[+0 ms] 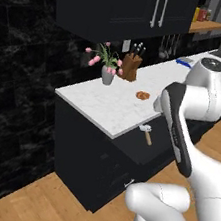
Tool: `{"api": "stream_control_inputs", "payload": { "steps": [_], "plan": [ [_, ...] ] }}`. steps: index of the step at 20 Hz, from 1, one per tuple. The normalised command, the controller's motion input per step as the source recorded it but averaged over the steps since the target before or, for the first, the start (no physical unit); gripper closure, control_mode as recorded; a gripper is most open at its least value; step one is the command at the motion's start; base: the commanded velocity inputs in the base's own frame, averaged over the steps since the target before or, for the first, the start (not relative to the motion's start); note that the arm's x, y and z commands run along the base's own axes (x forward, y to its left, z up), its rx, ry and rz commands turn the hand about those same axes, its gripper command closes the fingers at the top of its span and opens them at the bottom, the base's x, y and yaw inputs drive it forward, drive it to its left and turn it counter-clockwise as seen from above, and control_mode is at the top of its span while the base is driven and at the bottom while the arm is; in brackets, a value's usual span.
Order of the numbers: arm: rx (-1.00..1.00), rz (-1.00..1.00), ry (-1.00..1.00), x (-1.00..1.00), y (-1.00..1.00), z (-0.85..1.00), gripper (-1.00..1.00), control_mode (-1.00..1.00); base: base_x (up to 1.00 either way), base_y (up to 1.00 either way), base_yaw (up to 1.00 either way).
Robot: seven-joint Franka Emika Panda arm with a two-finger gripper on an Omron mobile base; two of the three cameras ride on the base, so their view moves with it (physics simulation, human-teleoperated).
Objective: Pick the pizza cutter from the drawer and place it on the counter.
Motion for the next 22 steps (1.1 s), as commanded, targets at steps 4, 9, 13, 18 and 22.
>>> {"api": "stream_control_inputs", "payload": {
  "steps": [4,9,13,18,22],
  "plan": [
    [0.09,-0.24,0.08,0.12,-1.0,-0.06,-1.0,-1.0,0.0,0.0,0.0],
    [0.1,-0.27,0.13,0.23,-1.0,-0.39,-1.0,-1.0,0.0,0.0,0.0],
    [0.08,-0.29,0.15,0.28,-0.94,-0.86,-1.0,-1.0,0.0,0.0,0.0],
    [0.05,-0.26,0.07,0.28,-0.93,-0.98,-1.0,-1.0,0.0,0.0,0.0],
    [0.02,-0.19,0.04,0.69,-0.58,-0.74,-1.0,-1.0,0.0,0.0,0.0]
  ]
}}
